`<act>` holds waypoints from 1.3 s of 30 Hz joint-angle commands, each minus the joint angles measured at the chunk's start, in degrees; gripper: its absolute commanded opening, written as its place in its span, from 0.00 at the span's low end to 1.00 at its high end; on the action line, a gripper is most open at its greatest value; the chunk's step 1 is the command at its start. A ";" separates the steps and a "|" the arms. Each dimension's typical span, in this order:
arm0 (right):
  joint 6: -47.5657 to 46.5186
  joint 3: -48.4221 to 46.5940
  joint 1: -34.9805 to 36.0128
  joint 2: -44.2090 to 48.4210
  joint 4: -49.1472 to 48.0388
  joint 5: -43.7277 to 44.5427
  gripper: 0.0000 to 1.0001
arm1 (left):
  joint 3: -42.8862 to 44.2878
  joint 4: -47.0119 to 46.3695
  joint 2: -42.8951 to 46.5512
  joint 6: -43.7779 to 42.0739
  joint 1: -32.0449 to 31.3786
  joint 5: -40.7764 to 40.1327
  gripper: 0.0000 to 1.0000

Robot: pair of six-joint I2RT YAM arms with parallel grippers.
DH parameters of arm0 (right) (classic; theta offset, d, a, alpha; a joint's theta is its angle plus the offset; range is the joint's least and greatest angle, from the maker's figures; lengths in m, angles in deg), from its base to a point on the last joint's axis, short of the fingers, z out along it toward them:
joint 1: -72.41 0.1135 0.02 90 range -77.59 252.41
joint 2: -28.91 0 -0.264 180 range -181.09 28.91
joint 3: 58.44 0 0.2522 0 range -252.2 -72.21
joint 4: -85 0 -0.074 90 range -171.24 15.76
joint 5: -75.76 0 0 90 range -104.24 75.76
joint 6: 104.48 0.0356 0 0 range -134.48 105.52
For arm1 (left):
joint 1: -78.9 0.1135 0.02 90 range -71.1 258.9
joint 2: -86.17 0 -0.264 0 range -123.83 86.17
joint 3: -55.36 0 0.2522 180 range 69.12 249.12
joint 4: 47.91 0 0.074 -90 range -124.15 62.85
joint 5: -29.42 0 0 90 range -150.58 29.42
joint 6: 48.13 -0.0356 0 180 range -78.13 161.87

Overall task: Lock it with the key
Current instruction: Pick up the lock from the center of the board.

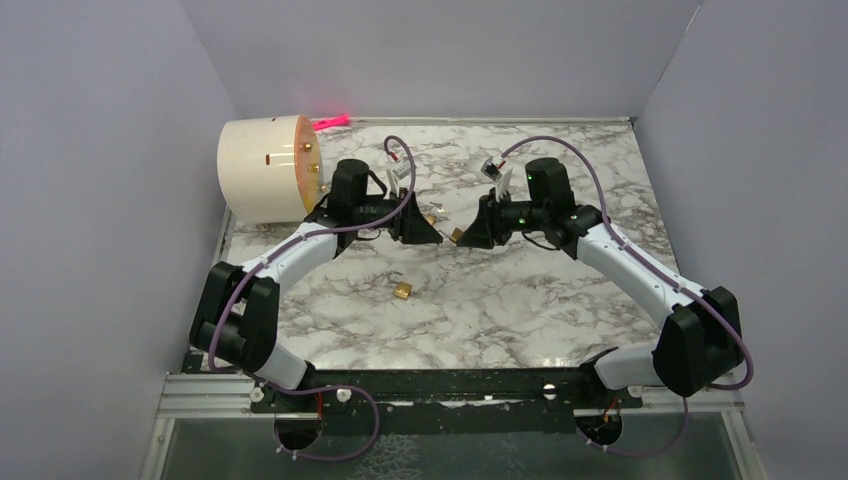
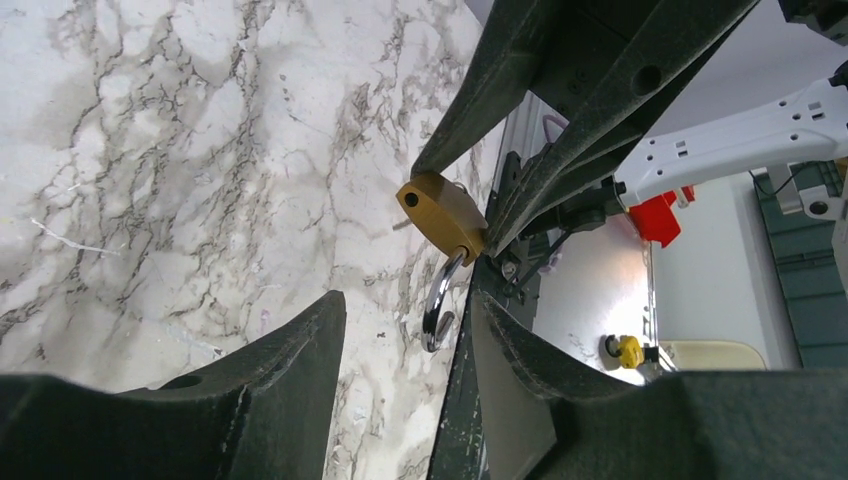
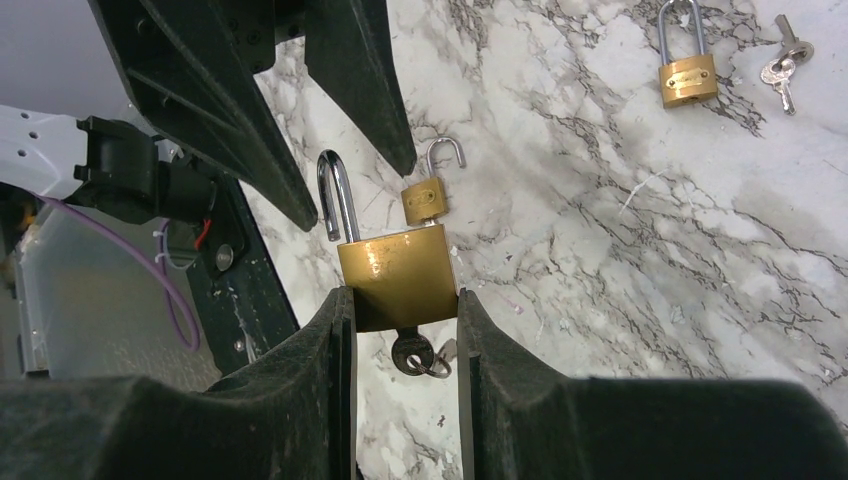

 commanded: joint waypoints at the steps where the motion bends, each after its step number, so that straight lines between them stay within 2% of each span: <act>1: -0.61 -0.63 0.18 0.66 -0.18 -2.34 0.16 | 0.56 -3.34 2.33 1.25 1.37 -0.89 0.49; 9: -0.81 -0.28 0.16 0.47 0.00 -2.41 0.16 | -0.71 -8.26 2.35 4.68 1.76 1.19 0.40; 29: -0.83 -0.50 0.19 -0.20 0.09 -2.46 0.16 | -1.78 -8.61 1.56 4.50 1.76 6.99 0.32; 32: -0.83 -0.55 0.13 -0.22 0.13 -2.51 0.16 | -1.59 -8.60 1.47 4.43 1.76 7.50 0.26; 33: -0.83 -0.50 0.13 -0.30 0.17 -2.46 0.16 | -1.57 -8.74 1.47 4.41 1.76 7.75 0.21; 34: -0.83 -0.52 0.19 -0.26 0.18 -2.43 0.16 | -1.57 -8.74 1.51 4.33 1.76 7.99 0.13; 35: -0.83 -0.51 0.18 -0.34 0.20 -2.43 0.16 | -1.63 -8.83 1.66 4.13 1.76 8.20 0.01; 39: -0.74 -0.53 0.15 -0.47 0.25 -2.11 0.16 | -3.15 -10.88 4.20 2.92 1.69 8.72 0.00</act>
